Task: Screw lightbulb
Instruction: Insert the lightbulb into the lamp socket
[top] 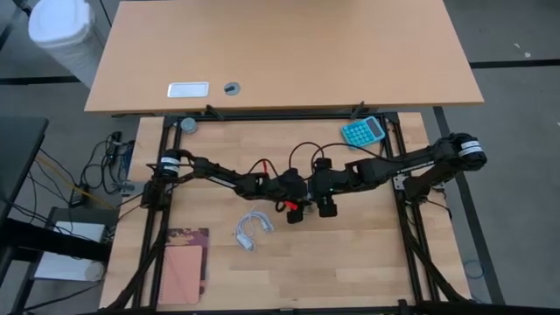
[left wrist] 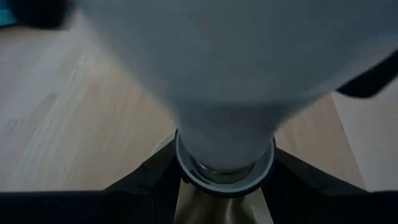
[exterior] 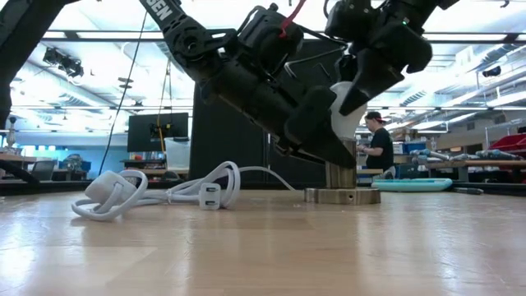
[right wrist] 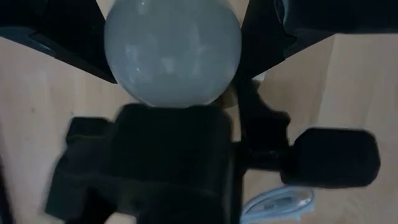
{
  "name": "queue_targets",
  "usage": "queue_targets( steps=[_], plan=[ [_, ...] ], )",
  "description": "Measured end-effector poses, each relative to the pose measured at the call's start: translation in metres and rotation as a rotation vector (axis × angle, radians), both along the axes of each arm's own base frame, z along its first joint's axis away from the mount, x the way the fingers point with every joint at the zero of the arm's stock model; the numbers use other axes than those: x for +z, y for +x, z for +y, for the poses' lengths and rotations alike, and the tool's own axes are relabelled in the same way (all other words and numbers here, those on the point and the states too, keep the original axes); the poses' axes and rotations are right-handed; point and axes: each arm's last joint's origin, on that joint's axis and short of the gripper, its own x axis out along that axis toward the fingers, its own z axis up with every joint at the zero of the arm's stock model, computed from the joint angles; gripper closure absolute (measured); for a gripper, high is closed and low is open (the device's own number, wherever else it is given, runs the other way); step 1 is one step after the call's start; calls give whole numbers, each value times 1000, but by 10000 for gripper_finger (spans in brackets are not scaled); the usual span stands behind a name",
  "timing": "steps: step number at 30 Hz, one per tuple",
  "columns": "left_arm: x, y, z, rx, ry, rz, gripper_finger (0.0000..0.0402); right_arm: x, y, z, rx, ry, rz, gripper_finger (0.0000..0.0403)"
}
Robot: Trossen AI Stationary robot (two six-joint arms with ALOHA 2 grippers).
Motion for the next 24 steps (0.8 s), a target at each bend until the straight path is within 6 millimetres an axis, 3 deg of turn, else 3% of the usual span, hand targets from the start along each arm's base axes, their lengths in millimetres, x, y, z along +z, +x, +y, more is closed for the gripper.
queue_targets(
  steps=[17,24],
  plan=[
    [0,0,0,13,9,-5,194,-8,4,3,103,31,41,80],
    [0,0,1,14,9,-1,187,-8,4,-3,128,28,52,91]
  ],
)
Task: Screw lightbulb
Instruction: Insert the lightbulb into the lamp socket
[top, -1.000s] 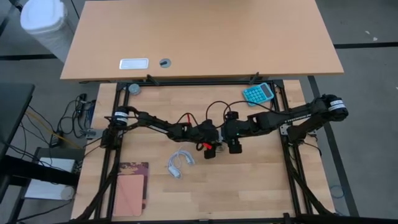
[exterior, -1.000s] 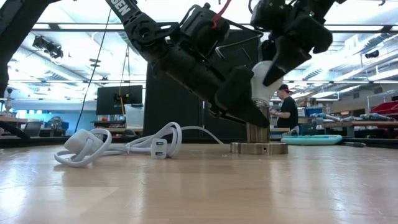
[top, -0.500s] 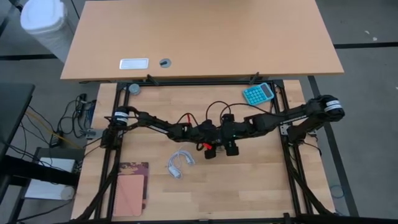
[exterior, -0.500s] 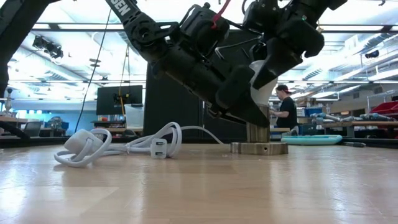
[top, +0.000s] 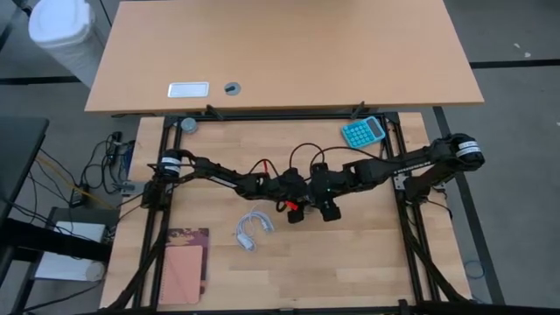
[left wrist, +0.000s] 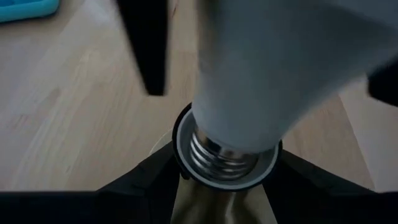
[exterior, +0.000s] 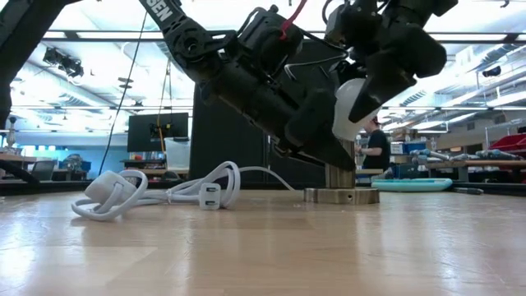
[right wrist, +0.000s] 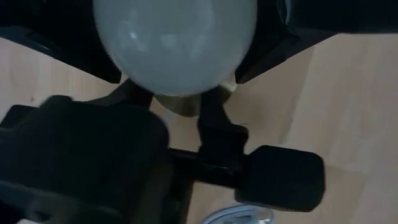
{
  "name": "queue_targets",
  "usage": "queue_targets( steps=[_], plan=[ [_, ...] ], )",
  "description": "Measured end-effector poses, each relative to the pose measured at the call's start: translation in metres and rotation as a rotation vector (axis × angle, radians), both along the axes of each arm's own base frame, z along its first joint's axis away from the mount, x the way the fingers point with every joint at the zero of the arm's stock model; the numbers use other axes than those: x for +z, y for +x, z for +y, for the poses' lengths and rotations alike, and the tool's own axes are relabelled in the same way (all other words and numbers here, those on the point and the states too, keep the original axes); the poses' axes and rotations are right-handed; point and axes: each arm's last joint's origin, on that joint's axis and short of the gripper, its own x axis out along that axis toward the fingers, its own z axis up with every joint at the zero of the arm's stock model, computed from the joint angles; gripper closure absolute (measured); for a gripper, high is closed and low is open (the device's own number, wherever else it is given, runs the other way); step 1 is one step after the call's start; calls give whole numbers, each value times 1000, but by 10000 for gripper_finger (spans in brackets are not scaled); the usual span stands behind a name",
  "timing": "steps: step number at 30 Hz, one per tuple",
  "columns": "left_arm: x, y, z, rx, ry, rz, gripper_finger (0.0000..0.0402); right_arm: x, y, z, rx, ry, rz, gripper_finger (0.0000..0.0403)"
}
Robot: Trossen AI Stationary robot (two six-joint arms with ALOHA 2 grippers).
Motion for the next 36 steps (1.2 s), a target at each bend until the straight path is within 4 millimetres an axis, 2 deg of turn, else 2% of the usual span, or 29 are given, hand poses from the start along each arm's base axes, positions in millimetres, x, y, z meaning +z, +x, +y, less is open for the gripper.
queue_targets(
  steps=[8,26,36],
  plan=[
    [1,1,-1,-17,-11,-11,186,3,5,-11,3,27,-53,95],
    [0,0,-1,-22,-10,-6,186,8,6,-10,-15,56,-93,95],
    [0,0,-1,-17,-6,2,186,44,-15,-11,-46,88,-224,95]
  ],
)
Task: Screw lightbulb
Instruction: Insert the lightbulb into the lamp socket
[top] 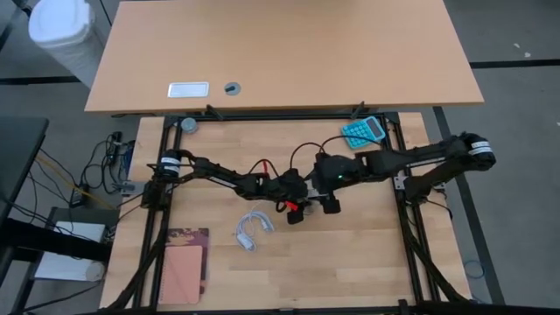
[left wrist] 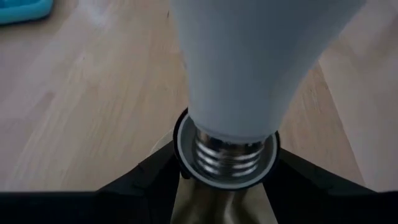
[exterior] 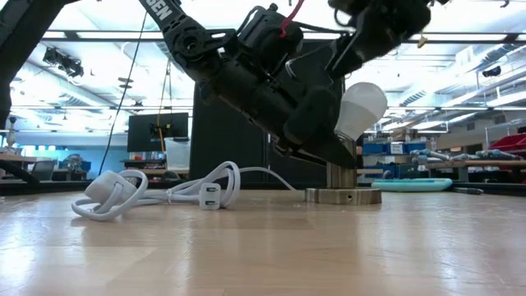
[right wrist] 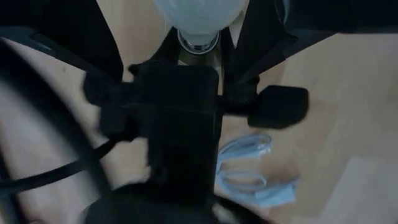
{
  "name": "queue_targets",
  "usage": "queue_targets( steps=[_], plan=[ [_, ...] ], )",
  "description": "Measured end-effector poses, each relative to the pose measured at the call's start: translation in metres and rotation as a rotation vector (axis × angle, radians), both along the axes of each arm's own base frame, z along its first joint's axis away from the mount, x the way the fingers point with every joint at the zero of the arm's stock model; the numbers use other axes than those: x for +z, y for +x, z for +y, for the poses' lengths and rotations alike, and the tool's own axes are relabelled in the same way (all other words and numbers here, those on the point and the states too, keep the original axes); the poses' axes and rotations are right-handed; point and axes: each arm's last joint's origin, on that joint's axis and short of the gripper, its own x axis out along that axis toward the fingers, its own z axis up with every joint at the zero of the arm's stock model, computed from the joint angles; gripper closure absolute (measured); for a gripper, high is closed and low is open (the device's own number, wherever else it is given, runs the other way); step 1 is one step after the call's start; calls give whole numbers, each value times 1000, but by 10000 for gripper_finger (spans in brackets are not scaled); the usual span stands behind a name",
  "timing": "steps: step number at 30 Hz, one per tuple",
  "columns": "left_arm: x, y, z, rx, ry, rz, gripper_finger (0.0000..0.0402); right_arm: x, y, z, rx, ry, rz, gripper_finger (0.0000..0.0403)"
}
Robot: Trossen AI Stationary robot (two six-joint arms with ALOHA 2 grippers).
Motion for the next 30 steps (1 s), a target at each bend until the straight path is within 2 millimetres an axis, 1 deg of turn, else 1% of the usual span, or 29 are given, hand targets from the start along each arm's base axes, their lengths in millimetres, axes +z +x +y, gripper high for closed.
queue_targets(
  steps=[2,5,9,12,14,17,21,26,28,30],
  plan=[
    [-1,0,0,0,0,7,186,8,-8,-1,-20,15,-17,95],
    [0,0,0,1,0,5,186,12,-22,-1,-62,36,30,95],
    [-1,-1,0,2,-1,13,186,10,-41,1,-143,36,142,95],
    [-1,-1,0,3,-2,15,186,3,-53,8,-167,60,159,95],
    [-1,-1,0,4,-3,14,186,-5,-61,14,-179,71,143,95],
    [-1,-1,0,6,-4,13,186,-27,-74,21,-226,56,115,96],
    [-1,-1,0,6,-4,14,186,-56,-85,24,-286,100,-8,96],
    [-2,-1,0,6,-5,19,186,-84,-87,24,-311,172,-142,96],
    [-2,-1,0,6,-5,21,186,-90,-86,24,-312,182,-161,96],
    [-2,-1,0,7,-5,22,186,-90,-84,25,-309,192,-182,96]
  ],
)
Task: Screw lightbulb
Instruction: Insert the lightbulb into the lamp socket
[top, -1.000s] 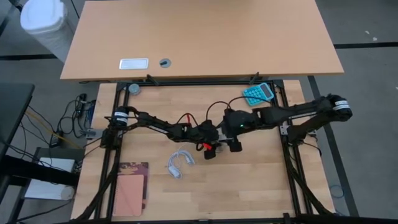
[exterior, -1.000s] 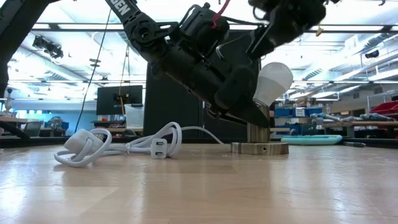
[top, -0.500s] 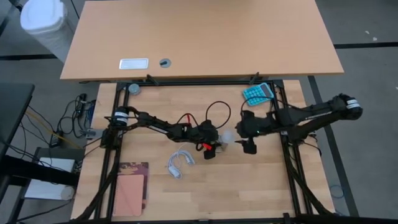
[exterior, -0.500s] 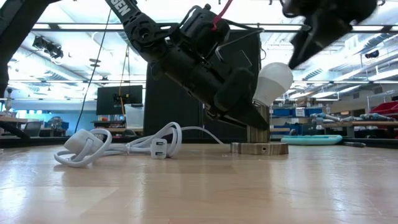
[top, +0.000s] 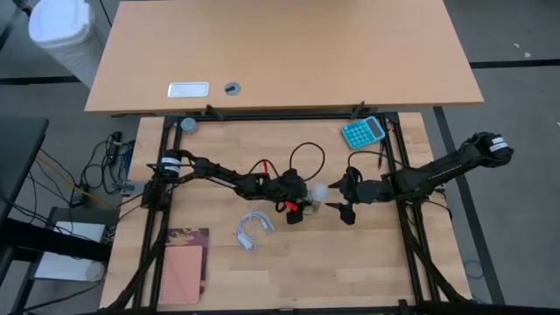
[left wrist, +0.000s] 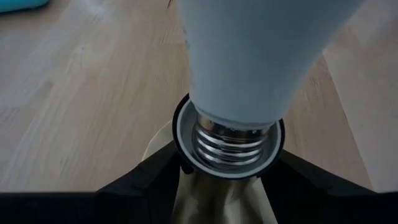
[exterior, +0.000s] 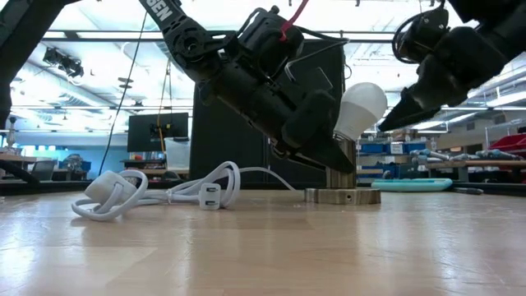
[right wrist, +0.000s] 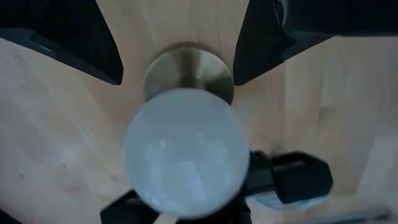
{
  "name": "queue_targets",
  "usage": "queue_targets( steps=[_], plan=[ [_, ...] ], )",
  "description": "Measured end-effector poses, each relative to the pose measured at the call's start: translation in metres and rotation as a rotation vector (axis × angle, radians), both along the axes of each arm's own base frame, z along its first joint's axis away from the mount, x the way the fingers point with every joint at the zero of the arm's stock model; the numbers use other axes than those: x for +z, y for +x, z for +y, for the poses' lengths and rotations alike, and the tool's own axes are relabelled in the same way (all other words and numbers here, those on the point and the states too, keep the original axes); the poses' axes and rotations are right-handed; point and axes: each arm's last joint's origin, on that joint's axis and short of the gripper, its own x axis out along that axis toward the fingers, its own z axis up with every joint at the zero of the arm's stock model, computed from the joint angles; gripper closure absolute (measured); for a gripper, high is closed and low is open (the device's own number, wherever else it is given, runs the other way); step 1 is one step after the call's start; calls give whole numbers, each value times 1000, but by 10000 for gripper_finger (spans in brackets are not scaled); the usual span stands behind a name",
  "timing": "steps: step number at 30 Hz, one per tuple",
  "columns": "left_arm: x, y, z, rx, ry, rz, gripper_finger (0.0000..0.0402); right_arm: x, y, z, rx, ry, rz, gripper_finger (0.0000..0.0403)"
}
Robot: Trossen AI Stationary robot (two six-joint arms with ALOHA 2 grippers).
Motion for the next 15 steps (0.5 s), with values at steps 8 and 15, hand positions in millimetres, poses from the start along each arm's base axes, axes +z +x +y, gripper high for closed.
queue_targets(
  steps=[8,15],
  plan=[
    [0,0,0,0,0,1,186,0,1,5,7,-21,-18,96],
    [0,0,0,0,-1,0,186,8,6,5,27,-43,-93,96]
  ],
)
